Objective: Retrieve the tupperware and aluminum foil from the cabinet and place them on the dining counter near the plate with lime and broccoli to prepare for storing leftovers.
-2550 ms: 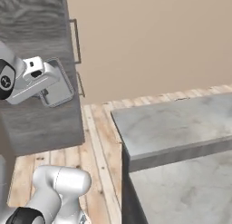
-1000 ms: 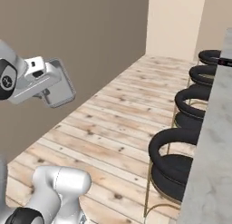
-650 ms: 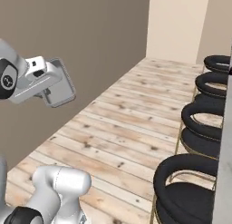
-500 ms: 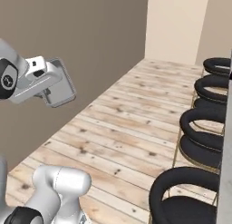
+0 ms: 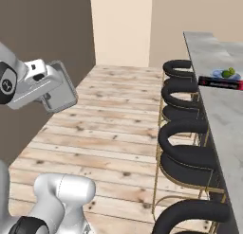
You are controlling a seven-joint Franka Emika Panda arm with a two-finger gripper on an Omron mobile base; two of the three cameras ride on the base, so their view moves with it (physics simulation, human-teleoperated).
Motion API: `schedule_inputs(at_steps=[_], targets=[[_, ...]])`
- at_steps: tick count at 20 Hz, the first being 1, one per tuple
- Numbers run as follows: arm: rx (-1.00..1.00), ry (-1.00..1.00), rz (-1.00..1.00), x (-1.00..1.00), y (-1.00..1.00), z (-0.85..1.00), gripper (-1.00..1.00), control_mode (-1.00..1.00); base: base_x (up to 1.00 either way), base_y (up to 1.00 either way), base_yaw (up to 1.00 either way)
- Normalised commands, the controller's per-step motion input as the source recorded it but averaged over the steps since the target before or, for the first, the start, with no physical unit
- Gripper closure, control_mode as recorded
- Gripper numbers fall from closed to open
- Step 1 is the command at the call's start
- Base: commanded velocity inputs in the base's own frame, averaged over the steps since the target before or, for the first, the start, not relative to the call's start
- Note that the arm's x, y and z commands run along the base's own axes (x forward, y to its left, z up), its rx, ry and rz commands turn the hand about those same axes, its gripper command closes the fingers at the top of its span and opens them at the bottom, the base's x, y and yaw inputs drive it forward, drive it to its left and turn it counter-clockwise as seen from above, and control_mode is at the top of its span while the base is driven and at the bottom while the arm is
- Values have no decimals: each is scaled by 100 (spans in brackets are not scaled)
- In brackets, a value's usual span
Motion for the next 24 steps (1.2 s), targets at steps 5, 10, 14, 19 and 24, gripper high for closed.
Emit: schedule_inputs(at_steps=[5, 10, 14, 19, 24], targets=[[0, 0, 0, 0, 0, 0, 100, 100, 76, 79, -63], [0, 0, 0, 0, 0, 0, 100, 100, 80, 86, -60], [0, 0, 0, 0, 0, 0, 100, 100, 82, 87, -60], [0, 0, 0, 0, 0, 0, 100, 100, 80, 90, -61], [0, 0, 0, 0, 0, 0, 100, 100, 83, 96, -60]])
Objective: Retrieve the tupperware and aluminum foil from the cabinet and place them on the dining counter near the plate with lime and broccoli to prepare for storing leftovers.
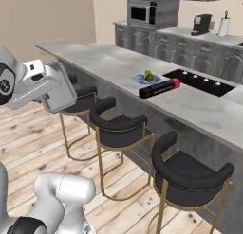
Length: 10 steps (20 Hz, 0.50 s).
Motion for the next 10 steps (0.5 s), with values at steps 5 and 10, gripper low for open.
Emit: schedule_inputs(at_steps=[5, 10], targets=[[0, 0, 0, 0, 0, 0, 100, 100, 88, 100, -57], [0, 0, 0, 0, 0, 0, 100, 100, 93, 87, -57]])
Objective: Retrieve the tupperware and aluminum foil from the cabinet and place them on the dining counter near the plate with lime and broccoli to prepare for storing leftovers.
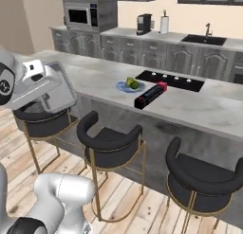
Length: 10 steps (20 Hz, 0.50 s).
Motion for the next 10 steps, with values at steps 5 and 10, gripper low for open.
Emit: schedule_inputs(at_steps=[5, 10], targets=[[0, 0, 0, 0, 0, 0, 100, 100, 100, 66, -54], [0, 0, 0, 0, 0, 0, 100, 100, 100, 64, -50]])
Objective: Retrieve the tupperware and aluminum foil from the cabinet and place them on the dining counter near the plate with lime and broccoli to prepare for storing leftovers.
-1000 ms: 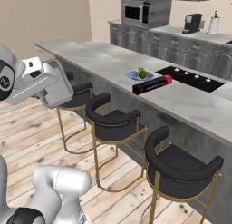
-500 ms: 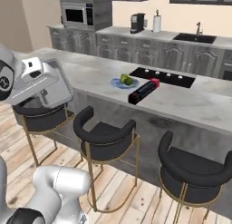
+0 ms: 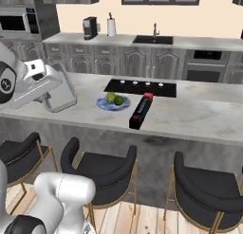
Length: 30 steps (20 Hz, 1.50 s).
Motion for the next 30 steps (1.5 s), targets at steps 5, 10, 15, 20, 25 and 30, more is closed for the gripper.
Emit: schedule_inputs(at_steps=[5, 10, 15, 20, 25, 30], targets=[[-1, -1, -8, 20, 18, 0, 100, -100, 52, 38, -24], [0, 2, -9, 21, 40, -4, 100, -100, 0, 0, 0], [0, 6, -7, 30, 59, -31, 100, -100, 0, 0, 0], [2, 3, -10, 61, 35, -44, 100, -100, 0, 0, 0], [16, 12, -17, 77, 0, -41, 100, -100, 0, 0, 0], [8, 8, -9, 83, 17, -19, 100, -100, 0, 0, 0]])
